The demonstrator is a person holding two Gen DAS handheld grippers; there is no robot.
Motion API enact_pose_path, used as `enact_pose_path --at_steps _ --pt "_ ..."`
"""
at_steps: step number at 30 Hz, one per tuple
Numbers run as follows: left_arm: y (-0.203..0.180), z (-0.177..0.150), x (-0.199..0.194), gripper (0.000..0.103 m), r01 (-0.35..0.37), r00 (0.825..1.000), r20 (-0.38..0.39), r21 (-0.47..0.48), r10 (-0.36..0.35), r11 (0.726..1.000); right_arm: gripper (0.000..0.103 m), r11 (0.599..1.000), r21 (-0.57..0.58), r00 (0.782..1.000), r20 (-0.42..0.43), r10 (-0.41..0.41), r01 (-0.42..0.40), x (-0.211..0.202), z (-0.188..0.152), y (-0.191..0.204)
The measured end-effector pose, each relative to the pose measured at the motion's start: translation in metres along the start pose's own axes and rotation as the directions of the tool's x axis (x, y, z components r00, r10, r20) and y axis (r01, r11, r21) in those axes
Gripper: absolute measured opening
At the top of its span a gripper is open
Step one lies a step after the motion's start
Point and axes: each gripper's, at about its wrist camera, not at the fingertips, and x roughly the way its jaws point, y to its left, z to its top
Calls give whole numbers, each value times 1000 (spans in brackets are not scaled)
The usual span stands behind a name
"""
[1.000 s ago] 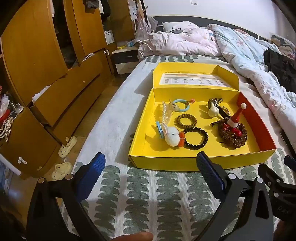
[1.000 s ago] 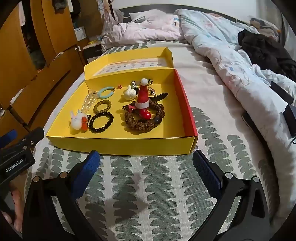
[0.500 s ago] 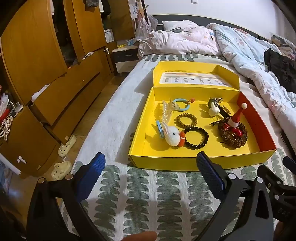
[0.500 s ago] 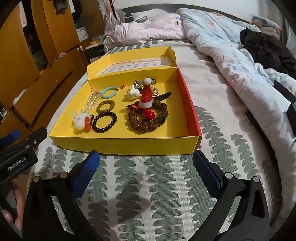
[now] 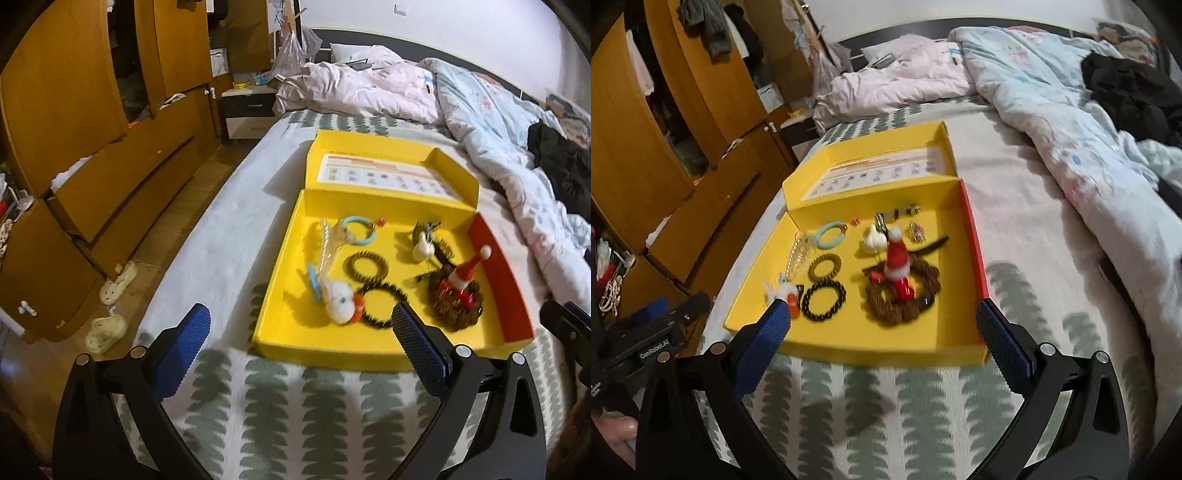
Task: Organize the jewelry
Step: 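Move both tools over the yellow jewelry box toward the items, then grasp the Santa figurine with the right tool while the left tool grasps the white bunny clip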
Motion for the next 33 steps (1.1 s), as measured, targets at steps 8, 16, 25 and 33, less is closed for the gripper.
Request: enact_pose_path --at_steps 8,16,25,33 --pt "-6 25 30 97 142 986 -86 -32 -144 989 70 999 -29 996 -93 15 -18 53 32 -6" --pt "-15 29 58 97 177 971 -158 -35 -180 984 53 997 -63 981 -190 27 -40 99 32 -6" --pt "-15 29 89 94 191 949 -239 -74 -203 979 45 995 -71 970 -236 53 -72 122 43 -5" --pt "-17 28 101 82 201 936 -275 -88 -218 976 45 998 -46 967 -252 37 -50 134 46 -18"
